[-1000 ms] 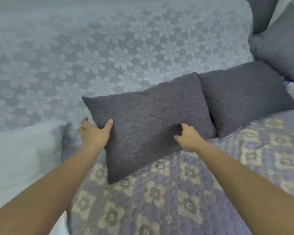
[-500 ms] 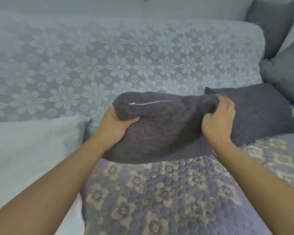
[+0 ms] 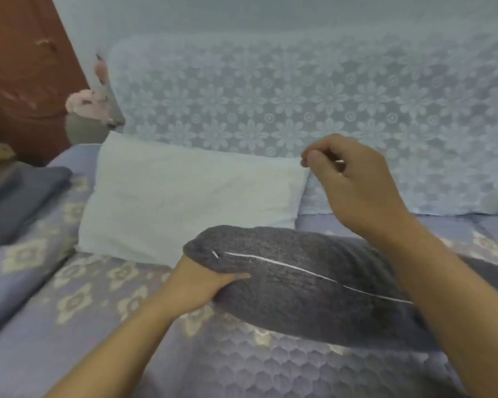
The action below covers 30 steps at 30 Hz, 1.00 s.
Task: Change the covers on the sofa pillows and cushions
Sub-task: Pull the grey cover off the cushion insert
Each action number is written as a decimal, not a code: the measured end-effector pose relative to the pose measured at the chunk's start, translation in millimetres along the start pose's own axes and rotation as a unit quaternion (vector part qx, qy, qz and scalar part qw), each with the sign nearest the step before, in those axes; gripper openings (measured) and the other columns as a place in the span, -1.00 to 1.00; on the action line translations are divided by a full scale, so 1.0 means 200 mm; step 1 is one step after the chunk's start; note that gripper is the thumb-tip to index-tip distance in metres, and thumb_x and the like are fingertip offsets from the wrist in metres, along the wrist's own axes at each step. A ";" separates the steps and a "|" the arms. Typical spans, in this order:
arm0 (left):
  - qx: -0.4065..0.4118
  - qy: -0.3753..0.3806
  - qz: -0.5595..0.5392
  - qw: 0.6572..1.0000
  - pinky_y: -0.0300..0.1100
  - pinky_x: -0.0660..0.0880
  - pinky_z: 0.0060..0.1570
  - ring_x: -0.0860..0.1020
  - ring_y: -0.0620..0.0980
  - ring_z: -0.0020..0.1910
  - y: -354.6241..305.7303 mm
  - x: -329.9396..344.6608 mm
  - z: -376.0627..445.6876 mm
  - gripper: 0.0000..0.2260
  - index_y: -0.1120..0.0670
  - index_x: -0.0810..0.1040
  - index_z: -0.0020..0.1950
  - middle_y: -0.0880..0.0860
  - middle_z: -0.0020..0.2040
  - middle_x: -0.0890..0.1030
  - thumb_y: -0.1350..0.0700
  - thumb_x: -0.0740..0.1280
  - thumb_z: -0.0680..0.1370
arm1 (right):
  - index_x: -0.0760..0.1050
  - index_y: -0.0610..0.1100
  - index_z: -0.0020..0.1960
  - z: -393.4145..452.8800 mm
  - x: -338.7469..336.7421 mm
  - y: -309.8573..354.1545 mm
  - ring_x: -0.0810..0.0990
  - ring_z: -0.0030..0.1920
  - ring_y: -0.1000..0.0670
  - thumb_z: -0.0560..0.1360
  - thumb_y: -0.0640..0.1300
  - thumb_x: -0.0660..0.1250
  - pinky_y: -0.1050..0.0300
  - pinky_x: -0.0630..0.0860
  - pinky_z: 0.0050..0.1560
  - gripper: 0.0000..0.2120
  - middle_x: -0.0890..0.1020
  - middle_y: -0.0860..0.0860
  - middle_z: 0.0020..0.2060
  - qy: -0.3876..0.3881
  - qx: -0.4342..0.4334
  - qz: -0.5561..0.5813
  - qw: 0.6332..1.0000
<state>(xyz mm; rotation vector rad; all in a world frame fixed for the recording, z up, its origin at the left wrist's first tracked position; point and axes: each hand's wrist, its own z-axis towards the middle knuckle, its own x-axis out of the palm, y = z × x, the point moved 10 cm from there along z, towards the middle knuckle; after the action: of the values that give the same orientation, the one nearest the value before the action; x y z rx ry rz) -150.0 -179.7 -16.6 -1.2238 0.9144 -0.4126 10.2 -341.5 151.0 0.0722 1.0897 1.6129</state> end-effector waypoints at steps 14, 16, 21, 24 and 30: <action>0.081 -0.133 -0.116 0.981 -0.28 0.58 0.01 0.61 -0.21 0.13 0.05 -0.27 0.06 -0.66 -0.15 0.55 0.24 -0.20 0.12 0.65 0.08 0.52 0.51 | 0.56 0.02 0.19 -0.16 0.74 -0.16 0.51 0.16 0.12 0.58 -0.13 0.36 0.10 0.45 0.23 -0.80 0.57 0.16 0.08 0.113 -0.030 -0.043 0.992; 0.084 -0.156 -0.133 0.975 -0.24 0.60 0.06 0.63 -0.16 0.14 0.08 -0.30 0.06 -0.68 -0.11 0.62 0.23 -0.14 0.14 0.68 0.18 0.49 0.53 | 0.55 0.03 0.21 -0.17 0.78 -0.16 0.49 0.17 0.11 0.58 -0.11 0.35 0.12 0.44 0.23 -0.79 0.55 0.14 0.08 0.100 -0.029 -0.049 0.993; 0.132 -0.188 -0.198 0.953 -0.37 0.53 -0.01 0.63 -0.13 0.16 0.08 -0.30 0.02 -0.72 -0.06 0.64 0.25 0.01 0.17 0.67 -0.04 0.40 0.55 | 0.59 0.01 0.18 -0.16 0.81 -0.04 0.50 0.09 0.07 0.55 0.00 0.37 0.13 0.45 0.14 -0.78 0.52 0.11 0.02 0.082 -0.094 -0.073 0.989; 0.146 -0.235 -0.158 0.948 -0.44 0.47 -0.10 0.62 -0.18 -0.01 0.07 -0.34 0.01 -0.83 -0.18 0.65 0.04 -0.09 -0.01 0.67 -0.13 0.29 0.57 | 0.61 -0.06 0.13 -0.16 0.86 0.05 0.51 0.06 0.02 0.54 -0.09 0.41 0.14 0.45 0.10 -0.83 0.55 0.07 -0.01 0.089 -0.144 -0.080 0.982; 0.173 -0.265 -0.076 0.946 -0.39 0.41 -0.10 0.57 -0.16 -0.04 0.06 -0.34 -0.03 -0.76 -0.12 0.62 -0.09 -0.14 -0.07 0.56 -0.08 0.20 0.66 | 0.63 -0.12 0.05 -0.15 0.90 0.11 0.49 -0.01 0.00 0.54 -0.10 0.42 0.18 0.43 0.04 -0.87 0.57 0.04 -0.06 0.084 -0.167 -0.114 0.976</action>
<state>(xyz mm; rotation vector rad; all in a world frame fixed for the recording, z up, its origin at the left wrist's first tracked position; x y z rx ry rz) -198.4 -131.3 -2.6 -1.0073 0.2704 -0.3236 -89.3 -214.8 62.6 -0.4036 0.9018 1.5910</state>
